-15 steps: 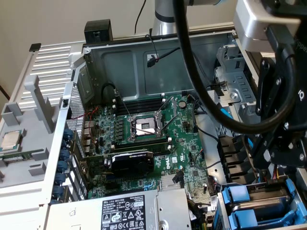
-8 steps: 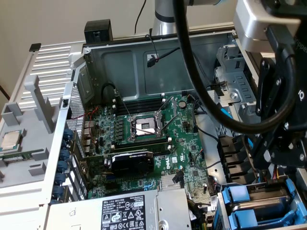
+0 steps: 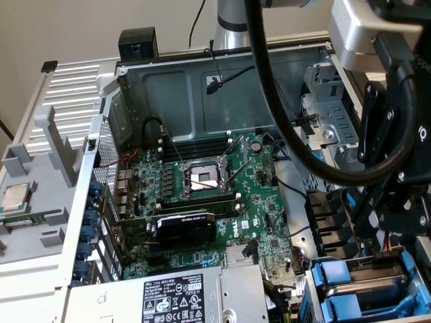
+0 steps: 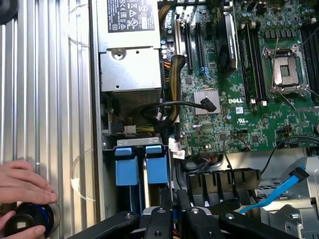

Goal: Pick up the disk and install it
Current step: 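Insert the second disk wire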

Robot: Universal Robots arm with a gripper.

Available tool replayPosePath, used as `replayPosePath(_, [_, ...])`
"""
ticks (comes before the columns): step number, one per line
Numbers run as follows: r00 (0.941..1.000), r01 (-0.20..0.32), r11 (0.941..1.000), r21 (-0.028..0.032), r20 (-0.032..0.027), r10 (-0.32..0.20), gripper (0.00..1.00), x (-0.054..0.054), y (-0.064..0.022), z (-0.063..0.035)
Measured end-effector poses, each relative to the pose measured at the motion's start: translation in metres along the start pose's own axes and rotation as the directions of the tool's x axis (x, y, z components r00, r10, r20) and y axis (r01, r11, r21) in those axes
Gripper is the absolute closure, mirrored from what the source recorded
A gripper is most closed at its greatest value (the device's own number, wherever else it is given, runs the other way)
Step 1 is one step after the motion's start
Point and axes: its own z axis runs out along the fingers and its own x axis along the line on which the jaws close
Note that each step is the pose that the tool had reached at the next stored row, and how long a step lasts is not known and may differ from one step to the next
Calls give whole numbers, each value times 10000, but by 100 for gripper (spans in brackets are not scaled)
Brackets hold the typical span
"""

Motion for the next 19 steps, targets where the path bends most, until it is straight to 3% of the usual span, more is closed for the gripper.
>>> replayPosePath(4, [10000,1,10000,-7,0,-1,84,5,-3,2])
replayPosePath(7, [10000,-6,10000,-5,-49,6,84,2,-7,6])
replayPosePath(10, [9999,-18,10000,0,-160,18,84,-4,-46,7])
replayPosePath(14, [9992,-51,10000,-1,-405,51,84,-29,-76,12])
replayPosePath(17, [9968,-105,9999,-67,-797,99,84,-43,-81,12])
replayPosePath(18, [9960,-118,9999,-60,-886,112,84,-65,-79,13])
replayPosePath(19, [9959,-119,9999,-58,-903,113,84,-74,-79,12])
